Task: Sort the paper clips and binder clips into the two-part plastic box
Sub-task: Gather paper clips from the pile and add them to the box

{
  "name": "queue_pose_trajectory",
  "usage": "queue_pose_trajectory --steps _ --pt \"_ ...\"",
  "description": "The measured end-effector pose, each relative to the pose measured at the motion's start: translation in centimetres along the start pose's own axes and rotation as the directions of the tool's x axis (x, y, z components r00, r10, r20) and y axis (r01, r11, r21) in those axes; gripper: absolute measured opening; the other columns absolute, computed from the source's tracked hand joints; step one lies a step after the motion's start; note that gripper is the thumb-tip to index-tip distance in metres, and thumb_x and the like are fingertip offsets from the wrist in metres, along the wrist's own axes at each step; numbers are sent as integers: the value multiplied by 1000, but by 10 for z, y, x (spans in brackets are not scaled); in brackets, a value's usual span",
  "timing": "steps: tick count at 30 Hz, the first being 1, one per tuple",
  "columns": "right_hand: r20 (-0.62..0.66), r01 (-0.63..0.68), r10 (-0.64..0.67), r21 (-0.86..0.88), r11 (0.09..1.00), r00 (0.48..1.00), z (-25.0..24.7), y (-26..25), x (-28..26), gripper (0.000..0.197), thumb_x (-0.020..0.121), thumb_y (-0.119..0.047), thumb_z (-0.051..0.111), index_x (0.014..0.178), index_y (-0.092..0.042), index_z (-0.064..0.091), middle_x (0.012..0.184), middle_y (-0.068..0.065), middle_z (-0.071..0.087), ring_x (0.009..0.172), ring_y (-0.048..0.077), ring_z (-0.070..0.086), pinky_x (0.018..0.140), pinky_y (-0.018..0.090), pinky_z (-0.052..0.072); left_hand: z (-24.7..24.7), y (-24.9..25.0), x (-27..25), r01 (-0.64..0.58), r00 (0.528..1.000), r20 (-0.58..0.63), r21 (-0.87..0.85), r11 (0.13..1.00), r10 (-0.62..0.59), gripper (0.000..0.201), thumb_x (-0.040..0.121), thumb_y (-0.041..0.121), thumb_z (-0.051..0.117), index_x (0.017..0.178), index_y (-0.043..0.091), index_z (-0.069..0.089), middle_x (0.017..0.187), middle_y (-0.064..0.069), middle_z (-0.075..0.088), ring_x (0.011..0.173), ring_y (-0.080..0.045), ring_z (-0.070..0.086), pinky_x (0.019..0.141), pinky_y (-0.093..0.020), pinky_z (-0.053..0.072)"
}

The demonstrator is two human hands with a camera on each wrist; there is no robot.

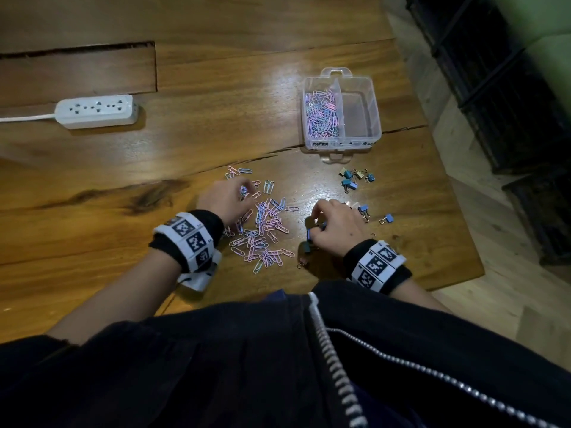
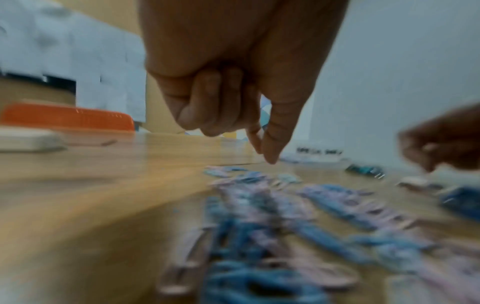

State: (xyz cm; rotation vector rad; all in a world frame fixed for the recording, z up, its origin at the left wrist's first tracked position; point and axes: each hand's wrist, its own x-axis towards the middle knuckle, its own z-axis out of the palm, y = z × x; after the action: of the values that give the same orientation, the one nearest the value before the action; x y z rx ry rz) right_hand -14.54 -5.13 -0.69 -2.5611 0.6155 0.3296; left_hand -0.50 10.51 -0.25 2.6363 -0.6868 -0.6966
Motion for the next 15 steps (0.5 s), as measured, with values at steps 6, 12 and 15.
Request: queue_pose_trajectory --steps 6,12,15 --pt "89 71 -66 -52 996 994 12 -5 -3 30 82 -38 58 101 -16 54 94 3 53 91 19 47 86 32 35 -16 -35 20 73 995 59 112 991 -80 30 81 38 64 109 27 59 91 -2 58 88 -24 59 77 -30 48" --pt "60 -43 45 -32 999 997 0 15 4 24 83 -24 59 105 -15 54 106 6 56 101 21 49 92 34 38 -4 -33 21 -19 999 45 159 987 12 41 78 49 62 111 26 57 85 -1 61 77 -16 52 74 -27 48" --pt "7 -10 10 -36 999 1000 -4 5 9 24 84 -22 56 106 -15 52 102 4 52 96 19 48 91 32 39 -1 -22 26 -28 998 -46 155 987 36 38 81 53 56 107 26 59 79 2 57 76 -17 53 70 -27 48"
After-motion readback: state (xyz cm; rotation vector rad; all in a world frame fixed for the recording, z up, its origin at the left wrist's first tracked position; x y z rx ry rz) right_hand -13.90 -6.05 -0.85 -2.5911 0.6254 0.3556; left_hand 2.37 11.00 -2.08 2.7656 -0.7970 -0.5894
